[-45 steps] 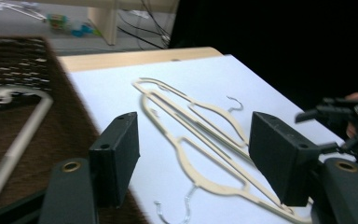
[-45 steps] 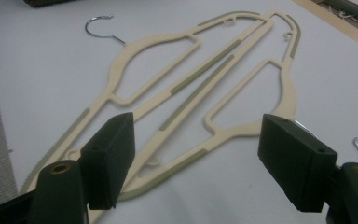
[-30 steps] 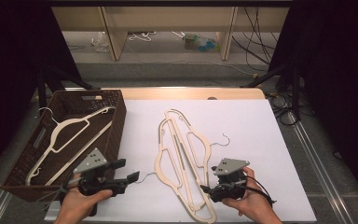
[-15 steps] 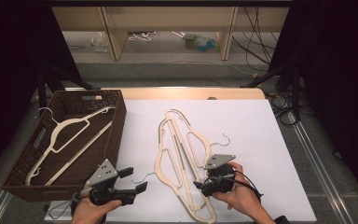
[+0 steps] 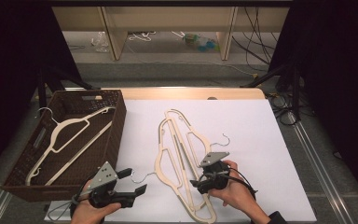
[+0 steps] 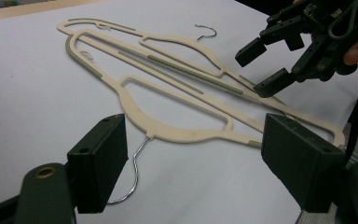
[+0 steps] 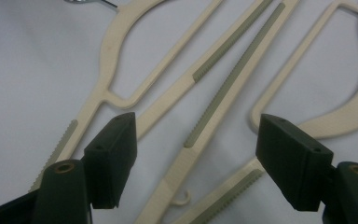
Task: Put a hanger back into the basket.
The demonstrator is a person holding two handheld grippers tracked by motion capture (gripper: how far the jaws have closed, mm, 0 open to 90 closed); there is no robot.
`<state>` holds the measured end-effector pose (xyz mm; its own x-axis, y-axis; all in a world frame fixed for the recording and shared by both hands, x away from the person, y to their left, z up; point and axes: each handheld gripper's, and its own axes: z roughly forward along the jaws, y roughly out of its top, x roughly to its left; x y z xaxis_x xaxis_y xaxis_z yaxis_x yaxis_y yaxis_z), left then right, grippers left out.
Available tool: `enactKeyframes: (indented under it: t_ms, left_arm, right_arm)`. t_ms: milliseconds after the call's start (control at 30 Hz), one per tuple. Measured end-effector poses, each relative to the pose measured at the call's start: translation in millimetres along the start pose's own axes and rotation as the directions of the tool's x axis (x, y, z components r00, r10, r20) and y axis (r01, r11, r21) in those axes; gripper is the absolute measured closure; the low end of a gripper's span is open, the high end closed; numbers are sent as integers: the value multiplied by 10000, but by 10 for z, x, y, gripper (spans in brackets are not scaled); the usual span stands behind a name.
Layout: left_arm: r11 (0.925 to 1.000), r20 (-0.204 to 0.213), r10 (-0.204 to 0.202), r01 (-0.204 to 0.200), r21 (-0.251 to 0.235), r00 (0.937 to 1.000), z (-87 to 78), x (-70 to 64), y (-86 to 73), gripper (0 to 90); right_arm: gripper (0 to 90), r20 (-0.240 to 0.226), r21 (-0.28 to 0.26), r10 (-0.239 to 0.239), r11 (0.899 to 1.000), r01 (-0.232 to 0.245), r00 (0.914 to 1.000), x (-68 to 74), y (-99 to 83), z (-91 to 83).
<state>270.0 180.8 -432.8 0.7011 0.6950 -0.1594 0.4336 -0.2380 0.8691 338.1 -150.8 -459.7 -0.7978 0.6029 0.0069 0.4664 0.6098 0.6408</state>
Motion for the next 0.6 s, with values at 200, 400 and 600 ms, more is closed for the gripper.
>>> enactKeyframes:
  t_ms: [200,400,600]
  left_arm:
    - [9999,46,-41,40,95,10000,20,-20,-14,230]
    - [10000,100,-34,33,93,9999,11,-16,-27,229]
    - [10000,120,1,-2,71,9999,-1,-15,-30,228]
  right_arm:
    - [308,-12,440,104,9990,-103,9999,-15,64,113]
    - [338,132,980,168,9950,-180,9998,-26,129,225]
    - [378,86,1526,207,9880,-217,9997,-8,191,312]
